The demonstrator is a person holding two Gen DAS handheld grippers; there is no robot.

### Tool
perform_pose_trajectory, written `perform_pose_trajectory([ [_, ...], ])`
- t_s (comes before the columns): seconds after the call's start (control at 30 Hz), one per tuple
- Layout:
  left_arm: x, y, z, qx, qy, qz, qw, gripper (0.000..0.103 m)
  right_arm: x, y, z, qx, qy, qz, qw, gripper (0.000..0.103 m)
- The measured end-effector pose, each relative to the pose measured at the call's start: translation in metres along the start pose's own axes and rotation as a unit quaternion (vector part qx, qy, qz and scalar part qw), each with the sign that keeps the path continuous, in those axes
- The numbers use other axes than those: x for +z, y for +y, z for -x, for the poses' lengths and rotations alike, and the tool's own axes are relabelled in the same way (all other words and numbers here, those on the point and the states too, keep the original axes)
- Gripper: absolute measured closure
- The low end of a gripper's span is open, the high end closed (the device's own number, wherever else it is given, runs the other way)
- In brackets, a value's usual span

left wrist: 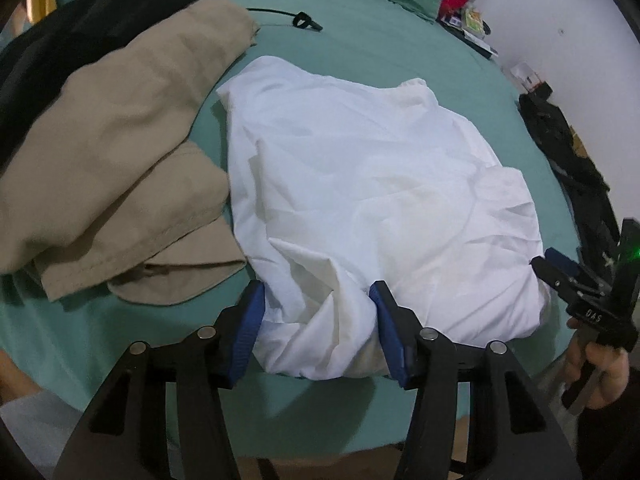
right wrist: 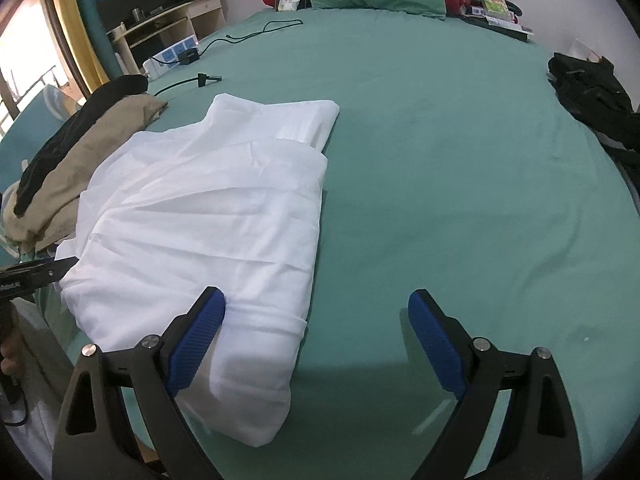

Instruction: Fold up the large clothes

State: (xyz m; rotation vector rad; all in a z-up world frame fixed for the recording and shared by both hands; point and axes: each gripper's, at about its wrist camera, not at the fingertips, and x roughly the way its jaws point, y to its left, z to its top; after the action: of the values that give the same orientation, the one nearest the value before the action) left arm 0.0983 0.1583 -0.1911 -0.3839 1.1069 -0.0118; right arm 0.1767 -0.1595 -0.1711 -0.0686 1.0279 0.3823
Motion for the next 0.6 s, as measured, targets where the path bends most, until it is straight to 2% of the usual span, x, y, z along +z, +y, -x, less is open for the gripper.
perform_pose_trajectory([
  [0.07, 0.003, -0.001, 0.008, -0.012, -0.009, 0.005, 0.9999, 0.046, 0.002, 0.002, 0.004, -0.006, -0.003, 0.003, 1.0, 0.011],
  [0.27, 0.02, -0.011, 0.057, -0.028, -0.103, -0.015, 0.9941, 0.046, 0.002, 0.006, 0.018, -0.013, -0.01, 0.011, 1.0, 0.011],
  [0.37, 0.029, -0.01, 0.065, -0.031, -0.129, -0.005, 0.9912, 0.037, 0.003, 0.005, 0.025, -0.009, -0.016, 0.008, 1.0, 0.011],
  [0.43, 0.035, -0.009, 0.056, -0.021, -0.122, 0.0, 0.9923, 0.034, 0.005, 0.004, 0.028, -0.009, -0.02, 0.004, 1.0, 0.011],
  [0.6, 0.037, 0.011, 0.013, -0.026, -0.064, 0.046, 0.9966, 0.031, 0.007, -0.007, 0.03, -0.006, -0.024, -0.015, 1.0, 0.011],
])
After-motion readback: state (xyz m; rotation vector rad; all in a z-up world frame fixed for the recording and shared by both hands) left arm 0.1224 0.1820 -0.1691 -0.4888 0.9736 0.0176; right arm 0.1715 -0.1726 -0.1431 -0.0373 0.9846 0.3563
